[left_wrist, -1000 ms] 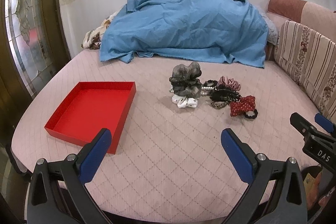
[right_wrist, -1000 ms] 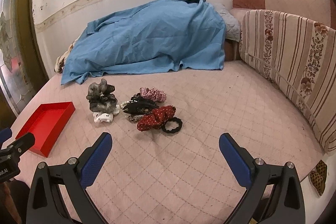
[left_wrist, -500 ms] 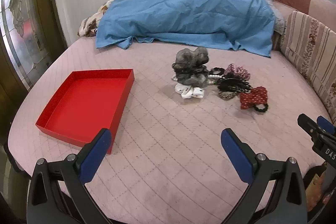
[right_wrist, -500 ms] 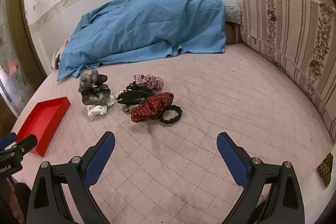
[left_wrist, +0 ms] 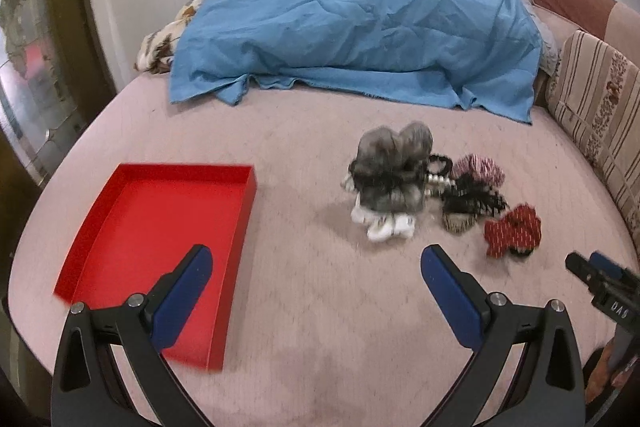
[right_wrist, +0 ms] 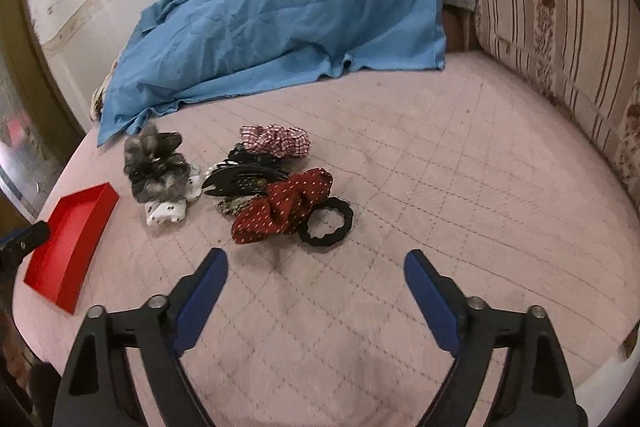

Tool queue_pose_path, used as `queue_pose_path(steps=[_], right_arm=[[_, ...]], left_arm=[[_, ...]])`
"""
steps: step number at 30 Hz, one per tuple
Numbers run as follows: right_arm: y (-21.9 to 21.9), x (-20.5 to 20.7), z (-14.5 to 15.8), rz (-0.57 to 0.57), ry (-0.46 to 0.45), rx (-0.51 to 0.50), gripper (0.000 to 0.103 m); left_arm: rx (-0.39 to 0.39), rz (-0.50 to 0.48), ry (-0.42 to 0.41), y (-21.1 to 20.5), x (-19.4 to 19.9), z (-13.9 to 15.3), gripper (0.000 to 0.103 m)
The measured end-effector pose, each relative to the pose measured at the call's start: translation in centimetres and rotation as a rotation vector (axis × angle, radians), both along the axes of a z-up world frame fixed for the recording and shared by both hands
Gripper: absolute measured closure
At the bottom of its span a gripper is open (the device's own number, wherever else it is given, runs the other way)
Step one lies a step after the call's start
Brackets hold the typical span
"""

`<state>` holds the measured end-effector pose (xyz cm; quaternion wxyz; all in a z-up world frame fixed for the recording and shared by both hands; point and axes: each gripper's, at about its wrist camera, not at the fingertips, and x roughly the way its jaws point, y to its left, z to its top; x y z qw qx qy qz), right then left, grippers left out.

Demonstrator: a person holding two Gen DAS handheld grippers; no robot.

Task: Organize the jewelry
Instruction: 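Grasp the grey sheer scrunchie with left tool while right tool grasps red polka-dot scrunchie, then carry both scrunchies to the red tray and open both tools inside it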

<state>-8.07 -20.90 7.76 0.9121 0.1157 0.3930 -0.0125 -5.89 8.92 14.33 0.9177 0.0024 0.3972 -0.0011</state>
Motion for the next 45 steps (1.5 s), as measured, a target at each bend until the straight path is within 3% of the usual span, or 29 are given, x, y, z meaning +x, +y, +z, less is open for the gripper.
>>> queue_pose_path(steps=[7,14,22,23,24,26,28,29,31,35,45], right_arm=[[-0.6,3.5,-1.1,0.005,0.035,0.065,0.021],[-0.4,6.1,-2.4,0.026,0.059,0.080,0.027],[0.3,7.6,-3.5,0.040,0.078,0.110,0.029],[0.4,7.7,-3.5,0.040,0.079,0.110,0.030],[0.5,7.9,-3.6,0.041,0.080,0.109,0.031],[0.8,8.1,-3.7,0.043,0.083,0.100,0.039],[0.9,8.2,-3.7,0.045,0.084,0.098,0.052],[1.0,8.2,-3.8,0.050,0.087,0.102,0.067],[0.9,8.3,-4.0,0.061,0.098,0.121,0.086],[1.1,7.3,-3.3,0.075,0.078,0.129,0.093],[2.0,3.8,-0.2,0.117,0.026,0.158,0.093]], left_arm=[[-0.072,-0.057,0.044,-1.0,6.4,-0.4,0.000],[-0.106,-0.097,0.088,-2.1,11.8,-2.5,0.000],[-0.148,-0.123,0.129,-2.7,14.9,-4.5,0.001],[-0.153,-0.127,0.135,-2.8,15.1,-4.7,0.003],[-0.157,-0.134,0.146,-2.9,15.2,-4.9,0.013],[-0.147,-0.146,0.182,-3.3,15.4,-5.5,0.040],[-0.128,-0.152,0.226,-3.6,15.6,-6.2,0.092],[-0.125,-0.148,0.243,-3.5,15.7,-6.5,0.095],[-0.141,-0.139,0.234,-3.3,15.2,-6.2,0.096],[-0.181,-0.140,0.199,-2.6,13.5,-4.6,0.097],[-0.256,-0.134,0.096,0.2,8.5,0.4,0.097]])
